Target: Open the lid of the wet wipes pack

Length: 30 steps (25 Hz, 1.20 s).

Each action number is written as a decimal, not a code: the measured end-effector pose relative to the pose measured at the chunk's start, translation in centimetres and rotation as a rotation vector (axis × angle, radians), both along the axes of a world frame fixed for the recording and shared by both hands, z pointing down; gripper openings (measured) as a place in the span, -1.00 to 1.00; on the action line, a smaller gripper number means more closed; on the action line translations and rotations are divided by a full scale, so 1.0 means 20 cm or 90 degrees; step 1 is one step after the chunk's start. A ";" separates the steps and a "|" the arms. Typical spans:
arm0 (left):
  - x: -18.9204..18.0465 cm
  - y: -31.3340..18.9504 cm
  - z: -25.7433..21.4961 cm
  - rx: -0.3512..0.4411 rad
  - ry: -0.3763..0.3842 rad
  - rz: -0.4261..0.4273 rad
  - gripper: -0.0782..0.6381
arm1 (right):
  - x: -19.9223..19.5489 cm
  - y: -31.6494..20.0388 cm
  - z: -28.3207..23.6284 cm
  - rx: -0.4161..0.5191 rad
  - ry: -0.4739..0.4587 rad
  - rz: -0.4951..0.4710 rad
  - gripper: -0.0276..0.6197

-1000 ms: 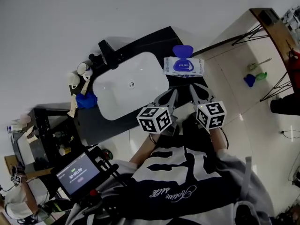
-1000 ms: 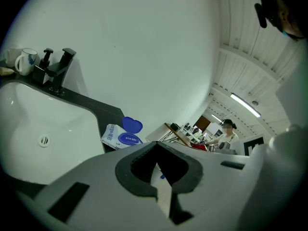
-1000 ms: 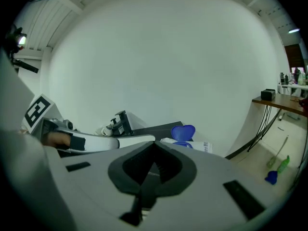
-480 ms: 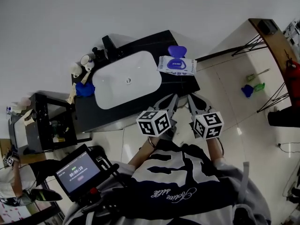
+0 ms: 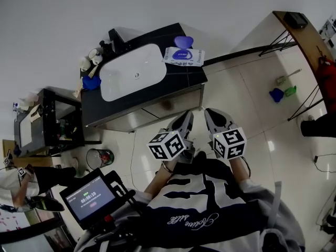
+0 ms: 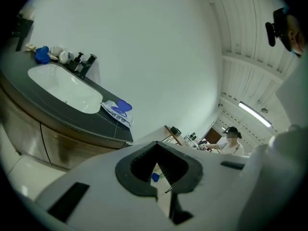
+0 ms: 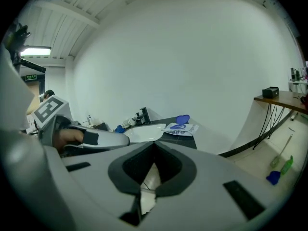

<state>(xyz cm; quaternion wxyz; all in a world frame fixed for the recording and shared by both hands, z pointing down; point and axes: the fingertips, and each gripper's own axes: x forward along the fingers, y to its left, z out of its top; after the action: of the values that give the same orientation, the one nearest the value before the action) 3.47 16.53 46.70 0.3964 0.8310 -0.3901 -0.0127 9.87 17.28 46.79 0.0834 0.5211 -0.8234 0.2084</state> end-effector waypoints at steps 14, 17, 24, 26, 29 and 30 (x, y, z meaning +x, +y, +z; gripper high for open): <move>-0.13 0.29 -0.07 0.040 -0.066 -0.013 -0.79 | -0.19 0.24 -0.08 0.020 -0.033 -0.049 -0.92; -0.18 0.32 -0.07 0.038 -0.063 -0.013 -0.79 | -0.24 0.25 -0.09 0.022 -0.037 -0.050 -0.92; -0.31 0.35 -0.10 0.046 -0.063 -0.006 -0.79 | -0.37 0.28 -0.14 0.026 -0.034 -0.044 -0.92; -0.33 0.36 -0.10 0.047 -0.060 -0.002 -0.79 | -0.39 0.29 -0.15 0.026 -0.033 -0.040 -0.92; -0.35 0.37 -0.10 0.049 -0.056 0.004 -0.79 | -0.40 0.30 -0.15 0.028 -0.030 -0.032 -0.92; -0.35 0.37 -0.10 0.049 -0.055 0.006 -0.79 | -0.41 0.31 -0.15 0.027 -0.029 -0.030 -0.92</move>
<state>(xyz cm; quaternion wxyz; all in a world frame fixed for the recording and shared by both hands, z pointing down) -3.56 23.93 44.68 0.3469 0.8473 -0.4022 0.0103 1.74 23.39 43.84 0.0584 0.4983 -0.8415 0.2005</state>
